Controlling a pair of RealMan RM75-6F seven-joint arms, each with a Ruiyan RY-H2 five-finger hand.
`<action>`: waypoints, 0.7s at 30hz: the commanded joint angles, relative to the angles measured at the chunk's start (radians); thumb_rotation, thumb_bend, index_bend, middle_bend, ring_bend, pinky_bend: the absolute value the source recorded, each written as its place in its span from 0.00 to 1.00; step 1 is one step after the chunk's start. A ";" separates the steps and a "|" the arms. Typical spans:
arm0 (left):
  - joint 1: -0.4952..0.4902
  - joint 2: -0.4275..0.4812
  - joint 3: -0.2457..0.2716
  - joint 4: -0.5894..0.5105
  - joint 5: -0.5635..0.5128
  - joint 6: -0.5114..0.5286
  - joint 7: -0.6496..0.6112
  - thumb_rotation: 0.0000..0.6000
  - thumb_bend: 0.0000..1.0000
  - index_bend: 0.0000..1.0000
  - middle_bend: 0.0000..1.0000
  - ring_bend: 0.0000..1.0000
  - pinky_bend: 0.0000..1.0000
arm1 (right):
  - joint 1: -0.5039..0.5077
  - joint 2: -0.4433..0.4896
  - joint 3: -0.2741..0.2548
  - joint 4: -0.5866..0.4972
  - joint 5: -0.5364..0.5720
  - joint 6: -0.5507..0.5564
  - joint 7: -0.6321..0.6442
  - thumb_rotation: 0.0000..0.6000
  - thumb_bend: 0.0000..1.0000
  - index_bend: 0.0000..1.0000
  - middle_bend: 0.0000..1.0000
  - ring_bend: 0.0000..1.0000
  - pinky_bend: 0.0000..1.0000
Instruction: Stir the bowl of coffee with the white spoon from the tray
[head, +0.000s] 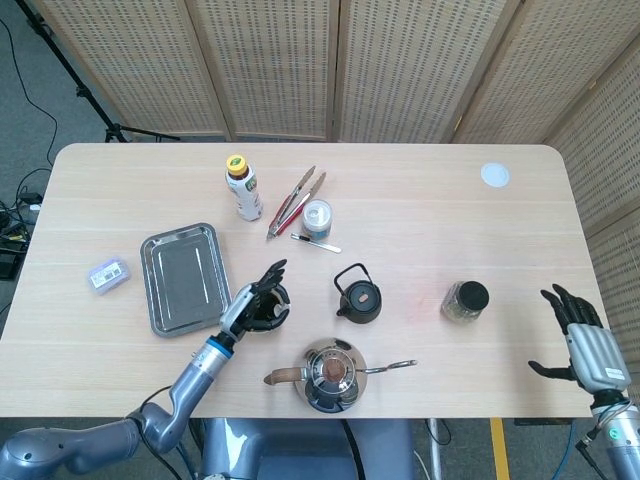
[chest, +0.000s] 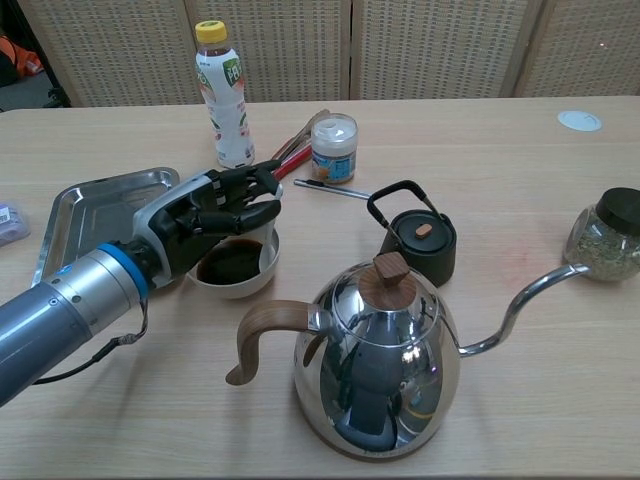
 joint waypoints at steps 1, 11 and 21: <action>0.022 0.013 0.014 -0.006 0.008 0.024 -0.020 1.00 0.48 0.73 0.00 0.00 0.00 | 0.000 0.000 -0.001 0.000 0.001 -0.001 0.000 1.00 0.00 0.00 0.00 0.00 0.00; 0.026 0.016 0.001 0.057 -0.006 0.019 -0.040 1.00 0.48 0.73 0.00 0.00 0.00 | 0.001 -0.001 0.000 0.000 0.006 -0.004 -0.001 1.00 0.00 0.00 0.00 0.00 0.00; -0.019 -0.018 -0.026 0.091 -0.004 -0.005 -0.010 1.00 0.48 0.73 0.00 0.00 0.00 | 0.003 0.001 0.002 0.004 0.012 -0.010 0.004 1.00 0.00 0.00 0.00 0.00 0.00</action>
